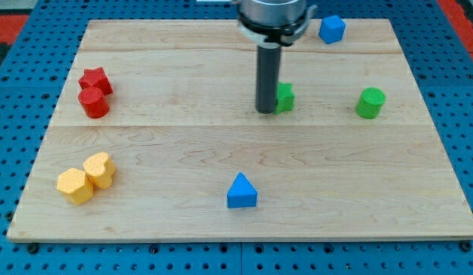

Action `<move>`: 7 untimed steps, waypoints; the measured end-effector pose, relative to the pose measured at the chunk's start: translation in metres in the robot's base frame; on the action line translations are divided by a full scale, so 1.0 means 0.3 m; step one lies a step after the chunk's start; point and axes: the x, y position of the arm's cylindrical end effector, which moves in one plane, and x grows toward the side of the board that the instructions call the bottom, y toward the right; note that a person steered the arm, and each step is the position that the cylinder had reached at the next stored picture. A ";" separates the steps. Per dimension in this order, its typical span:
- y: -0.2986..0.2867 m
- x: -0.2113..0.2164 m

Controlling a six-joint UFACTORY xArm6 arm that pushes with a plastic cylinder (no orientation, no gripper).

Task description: Move the green star to the left of the green circle

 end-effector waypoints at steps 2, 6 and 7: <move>-0.038 -0.028; -0.015 -0.104; 0.018 -0.109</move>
